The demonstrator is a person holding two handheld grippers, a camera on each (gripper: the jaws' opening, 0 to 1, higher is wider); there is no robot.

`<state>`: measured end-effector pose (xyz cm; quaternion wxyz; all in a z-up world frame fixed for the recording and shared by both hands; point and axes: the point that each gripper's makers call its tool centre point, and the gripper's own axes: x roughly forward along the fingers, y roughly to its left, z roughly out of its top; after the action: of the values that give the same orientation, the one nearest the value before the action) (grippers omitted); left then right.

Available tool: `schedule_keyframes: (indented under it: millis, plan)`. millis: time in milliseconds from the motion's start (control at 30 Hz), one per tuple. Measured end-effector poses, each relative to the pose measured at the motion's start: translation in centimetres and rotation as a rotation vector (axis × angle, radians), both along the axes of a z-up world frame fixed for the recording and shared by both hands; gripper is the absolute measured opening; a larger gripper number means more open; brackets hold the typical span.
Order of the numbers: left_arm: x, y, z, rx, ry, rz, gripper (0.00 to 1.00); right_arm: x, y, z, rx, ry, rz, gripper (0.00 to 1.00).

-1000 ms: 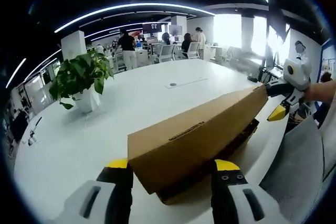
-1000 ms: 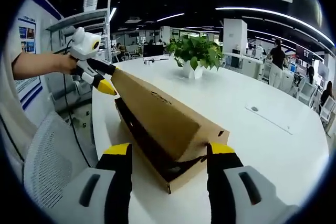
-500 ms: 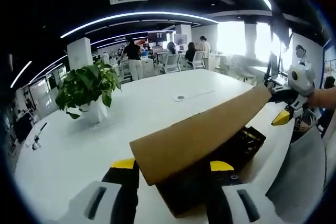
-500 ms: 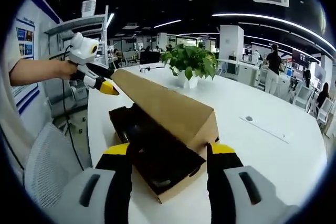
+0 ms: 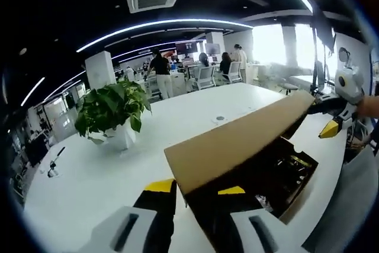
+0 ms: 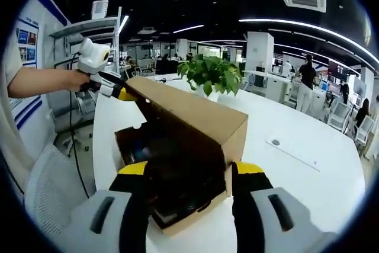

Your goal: Operate the shoe box by opening the lid, removing the specified soft item, and placing it in the target area until the item is outside and the box remains undamaged.

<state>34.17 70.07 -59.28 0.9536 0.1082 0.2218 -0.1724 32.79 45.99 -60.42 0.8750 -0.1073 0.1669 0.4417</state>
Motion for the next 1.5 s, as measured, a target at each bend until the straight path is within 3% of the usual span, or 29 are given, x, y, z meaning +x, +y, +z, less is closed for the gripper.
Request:
schedule_keyframes:
  millis: [333,533,800,1233,1500]
  plan:
    - [2.3,1.5,0.6,0.023,-0.045,0.053,0.05,1.4,0.0,0.6,0.013,-0.008,-0.012,0.52]
    - [3.0,1.6,0.8,0.008,-0.056,0.069,0.04,2.2,-0.1,0.8,0.024,-0.013,-0.023,0.50]
    - [3.9,1.7,1.0,-0.012,-0.061,0.090,0.03,4.0,-1.2,0.9,0.041,-0.033,-0.085,0.33]
    - [4.7,1.6,1.2,-0.013,-0.061,0.089,0.03,5.1,-3.7,-4.4,-0.010,0.074,-0.207,0.23]
    - [5.3,1.6,1.2,-0.012,-0.062,0.092,0.03,5.8,-3.9,-6.4,-0.021,0.118,-0.243,0.14]
